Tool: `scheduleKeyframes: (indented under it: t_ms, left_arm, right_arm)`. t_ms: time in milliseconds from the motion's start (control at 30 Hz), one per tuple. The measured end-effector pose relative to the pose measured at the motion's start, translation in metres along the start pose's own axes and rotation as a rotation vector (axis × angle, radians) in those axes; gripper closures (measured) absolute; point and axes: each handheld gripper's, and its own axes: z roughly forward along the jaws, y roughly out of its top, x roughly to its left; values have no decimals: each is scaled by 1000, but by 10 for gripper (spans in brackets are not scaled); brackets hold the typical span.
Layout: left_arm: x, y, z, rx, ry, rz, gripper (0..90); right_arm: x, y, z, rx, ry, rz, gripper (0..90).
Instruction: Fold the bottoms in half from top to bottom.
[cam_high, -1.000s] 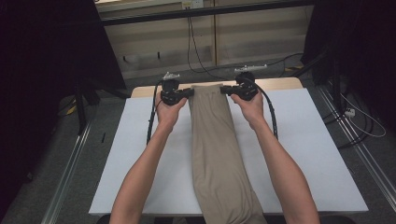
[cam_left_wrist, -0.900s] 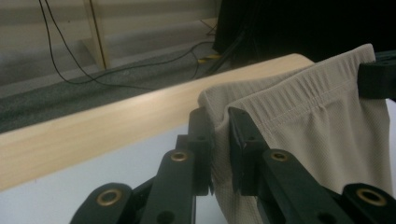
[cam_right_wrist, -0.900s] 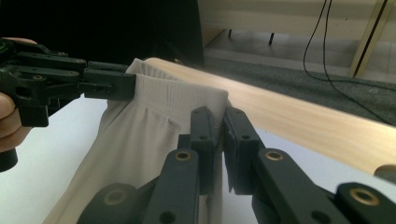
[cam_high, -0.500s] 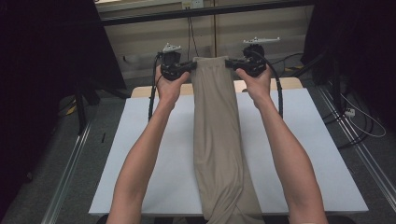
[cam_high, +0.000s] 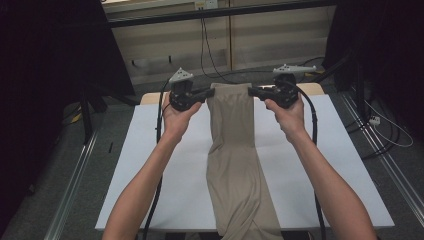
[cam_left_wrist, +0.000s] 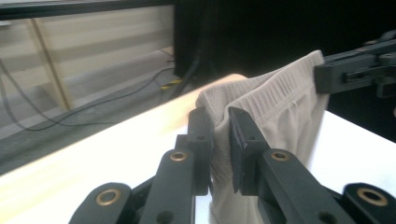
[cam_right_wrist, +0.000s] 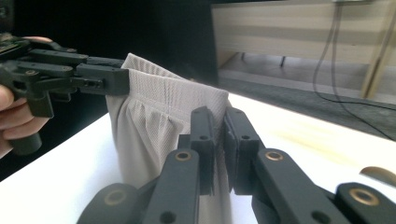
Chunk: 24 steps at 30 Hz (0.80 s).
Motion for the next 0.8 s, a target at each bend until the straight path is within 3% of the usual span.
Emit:
scheduleKeyframes:
  t_ms: [167,267,333,467,667,733,800]
  left_arm:
    - [-30,-12,-31,-2,-62,49,800]
    - [-49,-24,-46,23,-98,90,799]
    - [-62,-37,-54,53,-123,116,798]
    - [-82,-71,-65,116,-165,123,798]
    - [-100,-120,-69,199,-227,114,793]
    - [-105,-137,-68,233,-243,122,791]
    - [-109,-150,-67,269,-261,130,787]
  right_arm:
    - [18,-19,-27,4,58,-25,829]
    - [31,-35,-44,21,86,-46,829]
    - [39,-48,-54,46,102,-51,829]
    - [53,-82,-66,107,135,-55,828]
    - [66,-132,-72,203,179,-52,826]
    - [71,-147,-74,230,186,-89,826]
    - [75,-160,-76,263,196,-95,825]
